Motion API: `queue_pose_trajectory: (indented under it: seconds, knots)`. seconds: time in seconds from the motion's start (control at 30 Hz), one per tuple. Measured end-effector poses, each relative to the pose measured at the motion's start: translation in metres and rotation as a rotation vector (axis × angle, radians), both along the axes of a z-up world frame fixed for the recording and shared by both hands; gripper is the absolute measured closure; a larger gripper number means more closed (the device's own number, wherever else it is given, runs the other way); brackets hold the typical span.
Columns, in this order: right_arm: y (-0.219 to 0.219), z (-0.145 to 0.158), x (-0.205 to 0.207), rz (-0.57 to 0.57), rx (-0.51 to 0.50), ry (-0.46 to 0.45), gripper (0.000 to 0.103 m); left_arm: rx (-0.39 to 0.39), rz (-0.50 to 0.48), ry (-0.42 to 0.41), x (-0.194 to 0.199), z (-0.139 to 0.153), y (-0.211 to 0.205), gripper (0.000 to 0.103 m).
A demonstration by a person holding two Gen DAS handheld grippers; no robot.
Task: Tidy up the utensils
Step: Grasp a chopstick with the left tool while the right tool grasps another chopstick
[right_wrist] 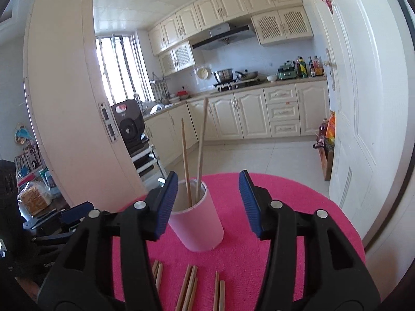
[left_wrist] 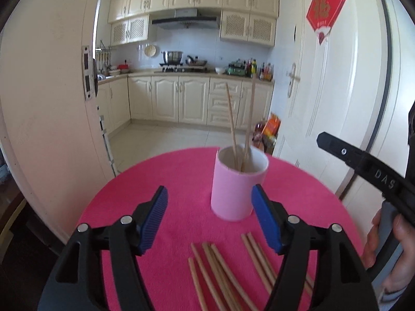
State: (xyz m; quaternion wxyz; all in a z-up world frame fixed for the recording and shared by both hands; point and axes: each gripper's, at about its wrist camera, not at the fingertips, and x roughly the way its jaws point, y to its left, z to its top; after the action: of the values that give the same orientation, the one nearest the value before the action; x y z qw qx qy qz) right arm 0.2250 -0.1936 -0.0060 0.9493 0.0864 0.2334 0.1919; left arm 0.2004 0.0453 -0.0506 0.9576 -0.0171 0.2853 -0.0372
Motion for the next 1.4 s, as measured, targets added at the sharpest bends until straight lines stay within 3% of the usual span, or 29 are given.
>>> queue_pose_trajectory:
  seconds: [0.17, 0.43, 0.5, 0.53, 0.67, 0.73, 0.9, 1.2, 1.4]
  knots:
    - [0.003, -0.023, -0.008, 0.072, -0.133, 0.210, 0.054, -0.016, -0.036, 0.262, -0.006, -0.029, 0.004, 0.037]
    - [0.009, -0.060, -0.024, 0.147, -0.266, 0.440, 0.055, -0.059, -0.012, 0.485, -0.016, -0.074, 0.014, 0.037]
    - [0.009, -0.065, -0.027, 0.160, -0.278, 0.477, 0.060, -0.078, -0.007, 0.512, -0.018, -0.083, 0.016, 0.038]
    - [0.009, -0.068, -0.028, 0.170, -0.279, 0.507, 0.068, -0.075, 0.000, 0.526, -0.018, -0.086, 0.017, 0.048]
    - [0.008, -0.077, -0.029, 0.199, -0.277, 0.575, 0.070, -0.096, -0.007, 0.586, -0.018, -0.098, 0.017, 0.068]
    - [0.009, -0.080, -0.029, 0.205, -0.284, 0.602, 0.071, -0.089, 0.001, 0.599, -0.016, -0.103, 0.014, 0.079]
    - [0.012, -0.090, -0.029, 0.211, -0.324, 0.652, 0.078, -0.088, 0.031, 0.599, -0.015, -0.105, 0.020, 0.093]
    - [0.024, -0.102, -0.027, 0.229, -0.381, 0.693, 0.086, -0.136, 0.062, 0.567, -0.020, -0.103, 0.030, 0.097]
    - [0.039, -0.107, -0.025, 0.230, -0.439, 0.674, 0.091, -0.149, 0.081, 0.514, -0.021, -0.089, 0.033, 0.097]
